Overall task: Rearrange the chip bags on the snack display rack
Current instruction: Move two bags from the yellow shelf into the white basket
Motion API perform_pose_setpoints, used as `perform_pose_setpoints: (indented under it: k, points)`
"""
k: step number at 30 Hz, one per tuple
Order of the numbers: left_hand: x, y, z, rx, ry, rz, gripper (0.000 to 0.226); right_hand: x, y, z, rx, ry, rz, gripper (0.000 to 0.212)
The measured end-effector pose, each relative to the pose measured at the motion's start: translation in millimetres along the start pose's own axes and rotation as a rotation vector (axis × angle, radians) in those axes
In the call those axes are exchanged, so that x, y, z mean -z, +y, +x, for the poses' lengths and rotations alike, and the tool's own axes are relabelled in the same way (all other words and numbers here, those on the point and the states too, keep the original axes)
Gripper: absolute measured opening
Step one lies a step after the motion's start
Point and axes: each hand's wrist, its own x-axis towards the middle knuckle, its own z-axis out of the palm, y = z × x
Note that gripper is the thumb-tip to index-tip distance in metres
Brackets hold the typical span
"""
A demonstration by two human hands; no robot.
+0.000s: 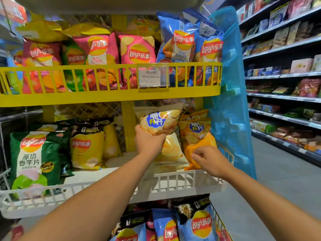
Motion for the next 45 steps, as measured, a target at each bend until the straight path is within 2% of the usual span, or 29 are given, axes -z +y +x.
perform_pose_setpoints:
  k: [3,7,10,13,18,21,23,25,28,32,34,37,42,43,45]
  points:
    - [-14,-7,-8,0.028,0.029,-0.019,0.082,-3,7,-12,0.027,0.009,0.014,0.045]
    - [-27,-17,-22,0.024,0.019,0.043,0.088,-9,11,-22,0.027,-0.025,0.024,0.044]
    - [-32,-22,-34,0.024,-0.050,0.159,0.096,-13,16,-29,0.035,-0.064,-0.108,0.043]
    - [-32,-26,-40,0.018,-0.107,0.295,0.103,-13,13,-37,0.094,-0.037,-0.278,0.050]
    - [-31,-31,-42,-0.034,-0.178,0.442,0.112,-9,3,-44,0.101,-0.030,-0.371,0.045]
    - [-30,-32,-37,0.043,-0.284,0.415,0.133,-6,-1,-46,0.094,-0.043,-0.382,0.045]
    - [-25,-30,-31,0.099,-0.394,0.297,0.148,-7,1,-45,0.070,-0.079,-0.373,0.045]
    - [-17,-27,-24,0.147,-0.486,0.210,0.147,-5,5,-41,-0.010,-0.119,-0.195,0.046]
    - [-1,-30,-11,0.201,-0.606,0.249,0.139,1,4,-20,-0.157,-0.053,0.247,0.046]
    - [12,-41,-2,0.229,-0.685,0.267,0.126,-6,-9,19,-0.309,-0.178,0.632,0.085]
    - [12,-46,-3,0.209,-0.694,0.254,0.116,-13,-16,32,-0.336,-0.212,0.741,0.099]
    - [8,-49,-2,0.210,-0.665,0.206,0.111,-30,-21,46,-0.314,-0.226,0.878,0.094]
    - [0,-52,-4,0.208,-0.591,0.239,0.121,-41,-20,52,-0.363,-0.048,0.921,0.107]
    - [0,-52,-5,0.217,-0.590,0.251,0.127,-40,-21,50,-0.370,-0.043,0.942,0.100]
    - [-2,-53,-3,0.221,-0.614,0.260,0.138,-34,-25,42,-0.390,-0.045,0.977,0.066]
